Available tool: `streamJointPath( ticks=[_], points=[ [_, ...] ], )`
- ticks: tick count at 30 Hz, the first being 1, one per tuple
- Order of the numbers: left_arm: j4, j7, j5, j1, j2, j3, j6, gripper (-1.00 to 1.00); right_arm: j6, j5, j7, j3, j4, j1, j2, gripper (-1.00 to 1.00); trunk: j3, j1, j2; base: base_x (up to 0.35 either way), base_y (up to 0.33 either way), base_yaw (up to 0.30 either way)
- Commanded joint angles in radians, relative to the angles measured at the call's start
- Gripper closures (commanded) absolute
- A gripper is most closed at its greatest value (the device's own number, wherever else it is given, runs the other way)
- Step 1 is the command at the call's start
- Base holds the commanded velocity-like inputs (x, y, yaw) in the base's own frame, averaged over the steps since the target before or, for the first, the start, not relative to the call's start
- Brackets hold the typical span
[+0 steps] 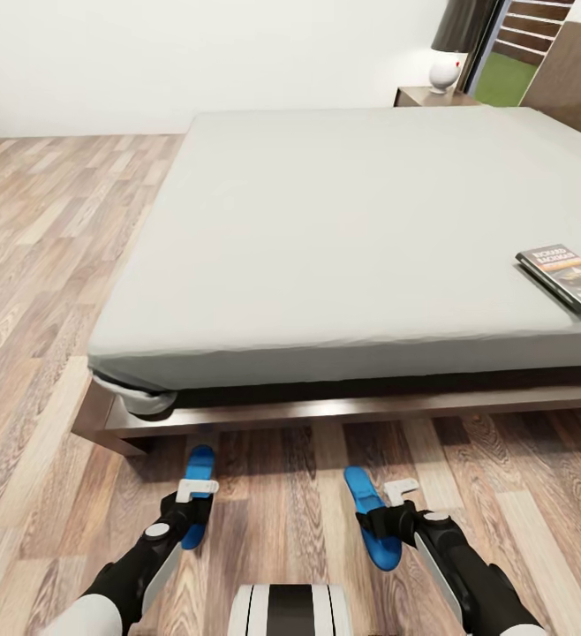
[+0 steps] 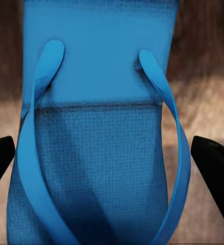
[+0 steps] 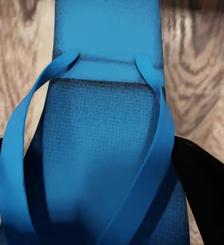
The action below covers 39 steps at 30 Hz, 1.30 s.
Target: In the bedroom, move the book from the bed onto either nightstand, and place the two sandals side by side next to the bed.
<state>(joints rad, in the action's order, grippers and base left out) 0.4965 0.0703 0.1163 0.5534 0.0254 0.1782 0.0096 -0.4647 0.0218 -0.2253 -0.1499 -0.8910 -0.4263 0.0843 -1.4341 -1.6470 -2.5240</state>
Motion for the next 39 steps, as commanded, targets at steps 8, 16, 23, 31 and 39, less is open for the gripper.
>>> streamJointPath(
  ticks=[8, 16, 23, 31, 39],
  points=[
    [0.0, 0.008, 0.01, 0.0, -0.001, 0.009, -0.002, 1.0, -0.006, 0.002, -0.013, 0.001, -0.062, 0.035, 0.011, 1.0, -0.016, -0.002, -0.001, 0.0, 0.0, 0.0],
    [0.001, 0.008, 0.01, 0.0, 0.001, 0.009, -0.005, 1.0, -0.006, 0.002, -0.017, 0.002, -0.141, 0.079, 0.019, 1.0, -0.036, -0.004, -0.002, 0.0, 0.0, 0.0],
    [0.006, 0.007, 0.011, 0.0, 0.003, 0.009, -0.005, 1.0, -0.007, 0.002, -0.016, 0.003, -0.166, 0.096, 0.019, 1.0, -0.051, -0.006, -0.003, 0.0, 0.0, 0.0],
    [0.008, 0.006, 0.011, 0.0, 0.004, 0.01, -0.005, 1.0, -0.008, 0.002, -0.017, 0.003, -0.169, 0.098, 0.02, 1.0, -0.063, -0.007, -0.004, 0.0, 0.0, 0.0],
    [0.008, 0.006, 0.011, 0.0, 0.002, 0.01, -0.005, 1.0, -0.008, 0.002, -0.017, 0.003, -0.169, 0.098, 0.02, 1.0, -0.066, -0.007, -0.004, 0.0, 0.0, 0.0]
  ],
)
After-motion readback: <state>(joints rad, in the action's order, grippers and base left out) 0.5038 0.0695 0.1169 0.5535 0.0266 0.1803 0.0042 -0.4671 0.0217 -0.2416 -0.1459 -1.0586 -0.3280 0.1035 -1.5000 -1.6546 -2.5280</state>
